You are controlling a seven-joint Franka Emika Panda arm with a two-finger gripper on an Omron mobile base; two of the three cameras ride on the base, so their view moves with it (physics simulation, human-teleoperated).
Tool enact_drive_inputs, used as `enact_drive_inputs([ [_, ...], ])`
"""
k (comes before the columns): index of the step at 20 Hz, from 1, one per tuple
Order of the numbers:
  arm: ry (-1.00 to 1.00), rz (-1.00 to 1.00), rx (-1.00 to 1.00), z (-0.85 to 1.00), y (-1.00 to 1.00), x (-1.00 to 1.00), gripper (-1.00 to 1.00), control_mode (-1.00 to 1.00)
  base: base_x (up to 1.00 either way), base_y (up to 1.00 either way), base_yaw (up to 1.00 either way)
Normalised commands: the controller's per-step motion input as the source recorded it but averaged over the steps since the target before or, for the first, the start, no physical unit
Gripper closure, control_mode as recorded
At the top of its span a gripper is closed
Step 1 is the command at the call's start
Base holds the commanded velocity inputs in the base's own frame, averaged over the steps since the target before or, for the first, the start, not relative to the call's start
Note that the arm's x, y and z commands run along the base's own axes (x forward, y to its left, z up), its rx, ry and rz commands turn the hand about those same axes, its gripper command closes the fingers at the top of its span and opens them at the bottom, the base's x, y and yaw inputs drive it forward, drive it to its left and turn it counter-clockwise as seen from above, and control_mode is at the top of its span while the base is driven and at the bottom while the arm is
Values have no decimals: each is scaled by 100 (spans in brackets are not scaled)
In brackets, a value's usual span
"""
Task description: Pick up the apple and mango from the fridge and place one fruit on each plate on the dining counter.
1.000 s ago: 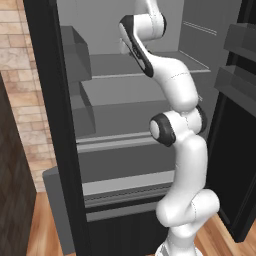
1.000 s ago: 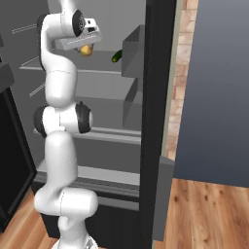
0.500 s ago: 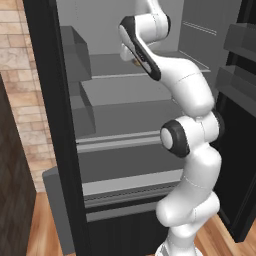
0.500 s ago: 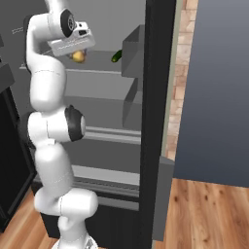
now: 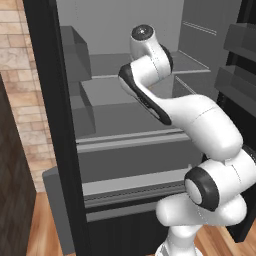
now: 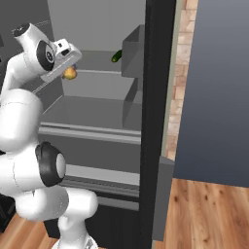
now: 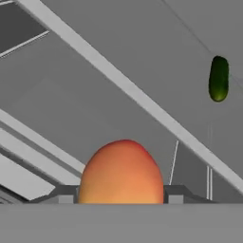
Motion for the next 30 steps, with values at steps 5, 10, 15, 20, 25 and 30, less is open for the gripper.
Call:
enact_drive_inputs([
  [5,-10,3,0,4,0,-100,100,-100,0,0,0],
  [10,0,0,2,0,0,-100,100,-100,0,0,0],
  [15,0,0,1,0,0,-100,100,-100,0,0,0],
  [20,1,0,5,5,0,-100,100,-100,0,0,0],
  [25,9,0,15,10,0,-100,100,-100,0,0,0],
  [30,0,0,0,0,0,0,100,100,-100,4,0],
])
